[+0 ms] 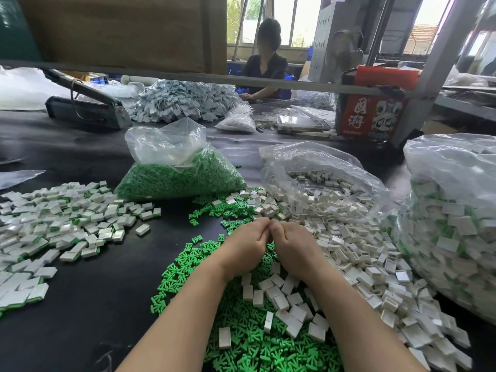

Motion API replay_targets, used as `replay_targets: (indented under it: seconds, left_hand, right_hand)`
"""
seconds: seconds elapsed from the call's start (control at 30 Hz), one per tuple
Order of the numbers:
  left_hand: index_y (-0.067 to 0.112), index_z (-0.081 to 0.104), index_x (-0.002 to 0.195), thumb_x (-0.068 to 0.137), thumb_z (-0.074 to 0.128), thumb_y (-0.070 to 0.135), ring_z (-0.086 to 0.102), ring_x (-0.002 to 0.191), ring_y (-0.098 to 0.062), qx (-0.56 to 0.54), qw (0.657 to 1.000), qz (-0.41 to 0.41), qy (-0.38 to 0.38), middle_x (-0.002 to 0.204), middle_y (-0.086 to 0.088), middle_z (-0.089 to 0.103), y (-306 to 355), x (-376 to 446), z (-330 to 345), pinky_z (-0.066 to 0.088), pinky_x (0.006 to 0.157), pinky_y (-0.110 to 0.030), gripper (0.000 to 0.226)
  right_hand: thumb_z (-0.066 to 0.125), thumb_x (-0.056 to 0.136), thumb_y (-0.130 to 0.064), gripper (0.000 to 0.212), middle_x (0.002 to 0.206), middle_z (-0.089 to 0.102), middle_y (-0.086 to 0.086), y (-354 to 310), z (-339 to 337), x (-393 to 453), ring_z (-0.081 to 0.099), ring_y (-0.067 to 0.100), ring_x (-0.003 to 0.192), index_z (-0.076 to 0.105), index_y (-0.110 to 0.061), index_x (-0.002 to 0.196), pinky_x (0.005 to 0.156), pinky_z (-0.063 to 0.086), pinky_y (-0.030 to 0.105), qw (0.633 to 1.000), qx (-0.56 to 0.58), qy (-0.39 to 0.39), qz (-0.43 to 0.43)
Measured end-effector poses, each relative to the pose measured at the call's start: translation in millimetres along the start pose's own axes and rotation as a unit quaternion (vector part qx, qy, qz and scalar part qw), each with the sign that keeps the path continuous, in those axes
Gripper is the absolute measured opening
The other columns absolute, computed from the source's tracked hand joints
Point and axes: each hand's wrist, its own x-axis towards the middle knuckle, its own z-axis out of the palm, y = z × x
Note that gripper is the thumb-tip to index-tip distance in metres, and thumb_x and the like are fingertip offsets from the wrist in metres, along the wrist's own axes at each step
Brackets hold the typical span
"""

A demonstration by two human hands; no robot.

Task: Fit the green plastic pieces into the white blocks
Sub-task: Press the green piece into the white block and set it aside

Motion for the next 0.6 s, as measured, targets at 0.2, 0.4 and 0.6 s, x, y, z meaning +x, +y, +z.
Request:
replay_targets:
  seconds: [0.2, 0.4, 0.6]
  left_hand:
    - [0.027, 0.059, 0.102, 0.1, 0.038, 0.028, 0.061, 0.092, -0.005, 0.005, 1.0, 0.002, -0.002, 0.096, 0.009, 0.066, -1.5, -1.4, 0.1, 0.051, 0.086, -0.031, 0.021]
    - [0.04, 0.055, 0.093, 0.104, 0.042, 0.021, 0.06, 0.076, 0.008, -0.021, 0.999, 0.019, 0.014, 0.084, 0.022, 0.065, 10.6, -5.5, -6.7, 0.043, 0.067, -0.007, 0.025]
    - [0.024, 0.055, 0.081, 0.104, 0.042, 0.015, 0.044, 0.065, -0.014, -0.084, 0.996, 0.006, -0.001, 0.067, 0.005, 0.052, 15.2, -6.3, -13.1, 0.038, 0.064, -0.034, 0.028]
  right_hand:
    - [0.029, 0.105, -0.028, 0.047, 0.064, 0.051, -0.004, -1.7, -0.3, -1.6, 0.048, 0.015, 0.063, 0.043, -0.025, 0.06, 0.057, 0.031, 0.032, 1.0, 0.009, -0.001, -0.005]
    - [0.019, 0.102, -0.049, 0.064, 0.067, 0.061, 0.0, -0.9, -0.1, -0.2, 0.058, 0.02, 0.068, 0.063, -0.013, 0.073, 0.068, 0.047, 0.038, 0.993, 0.117, 0.026, 0.021]
    - [0.026, 0.096, -0.055, 0.058, 0.056, 0.06, -0.007, -2.9, 2.9, 2.1, 0.055, 0.017, 0.059, 0.062, -0.025, 0.062, 0.061, 0.046, 0.041, 0.981, 0.173, 0.045, 0.072]
